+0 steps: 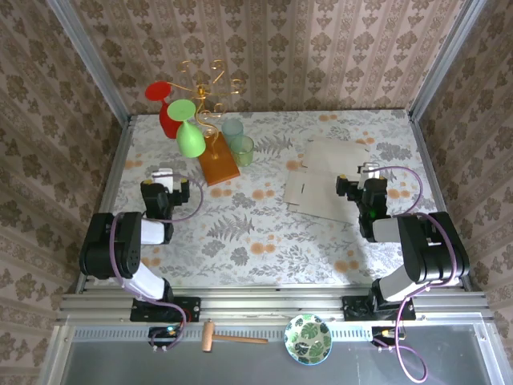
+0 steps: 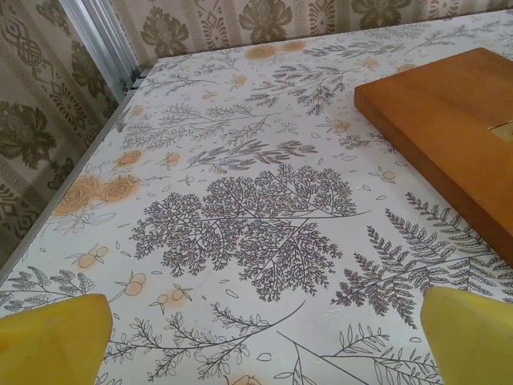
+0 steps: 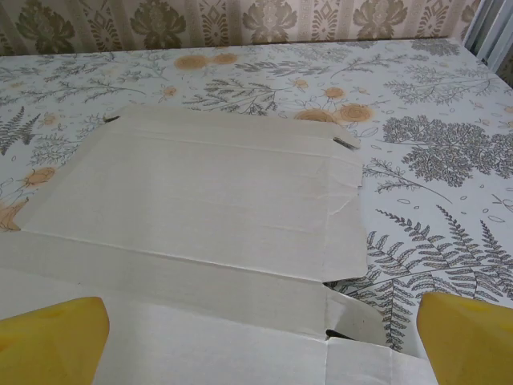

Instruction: Fold the paper box

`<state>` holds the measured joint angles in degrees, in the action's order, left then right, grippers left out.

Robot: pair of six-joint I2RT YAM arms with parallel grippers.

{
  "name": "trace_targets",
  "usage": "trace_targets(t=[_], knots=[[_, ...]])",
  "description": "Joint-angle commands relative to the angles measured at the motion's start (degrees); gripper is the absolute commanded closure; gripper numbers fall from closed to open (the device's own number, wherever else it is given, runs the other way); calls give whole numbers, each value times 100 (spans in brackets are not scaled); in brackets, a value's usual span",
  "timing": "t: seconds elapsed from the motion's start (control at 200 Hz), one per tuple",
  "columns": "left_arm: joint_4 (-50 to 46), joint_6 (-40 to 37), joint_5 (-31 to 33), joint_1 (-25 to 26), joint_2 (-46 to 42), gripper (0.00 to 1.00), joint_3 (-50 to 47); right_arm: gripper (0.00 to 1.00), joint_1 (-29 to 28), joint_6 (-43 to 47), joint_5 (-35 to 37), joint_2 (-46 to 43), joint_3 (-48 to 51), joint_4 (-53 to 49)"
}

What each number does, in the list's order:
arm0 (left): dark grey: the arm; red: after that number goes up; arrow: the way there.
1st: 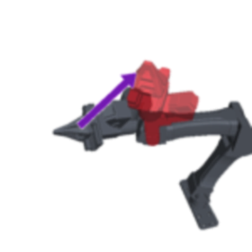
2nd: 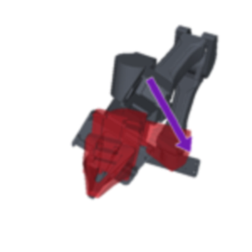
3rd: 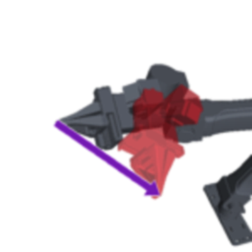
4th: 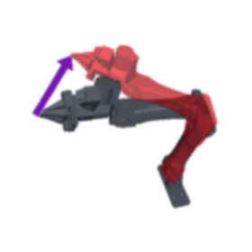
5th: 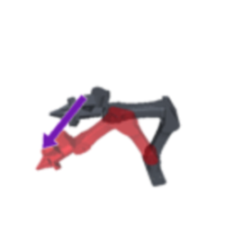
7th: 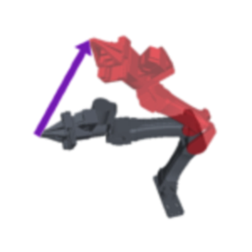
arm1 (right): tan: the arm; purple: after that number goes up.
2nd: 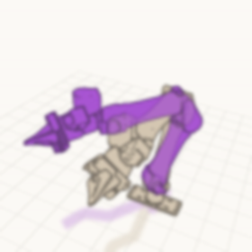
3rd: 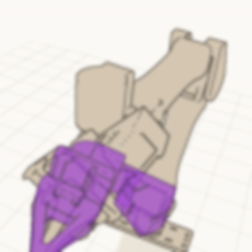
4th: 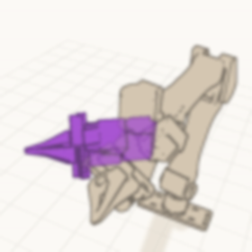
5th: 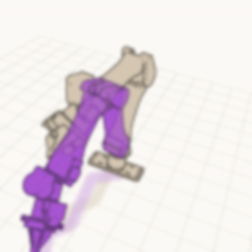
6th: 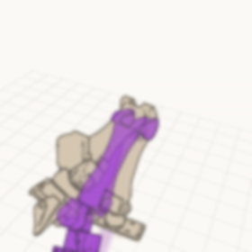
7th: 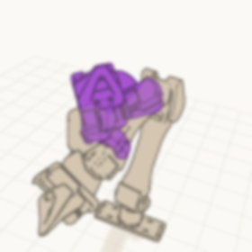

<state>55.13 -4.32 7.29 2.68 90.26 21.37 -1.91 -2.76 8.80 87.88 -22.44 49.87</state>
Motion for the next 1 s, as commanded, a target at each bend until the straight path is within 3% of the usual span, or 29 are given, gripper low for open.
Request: trace_targets(t=[0.0,0.995], knots=[[-137,134,68,-27,-104,0,54,0,-20,3,76,-25,-50,-3],[-6,224,218,-49,-116,0,-21,0,-20,15,55,-34,-18,35]])
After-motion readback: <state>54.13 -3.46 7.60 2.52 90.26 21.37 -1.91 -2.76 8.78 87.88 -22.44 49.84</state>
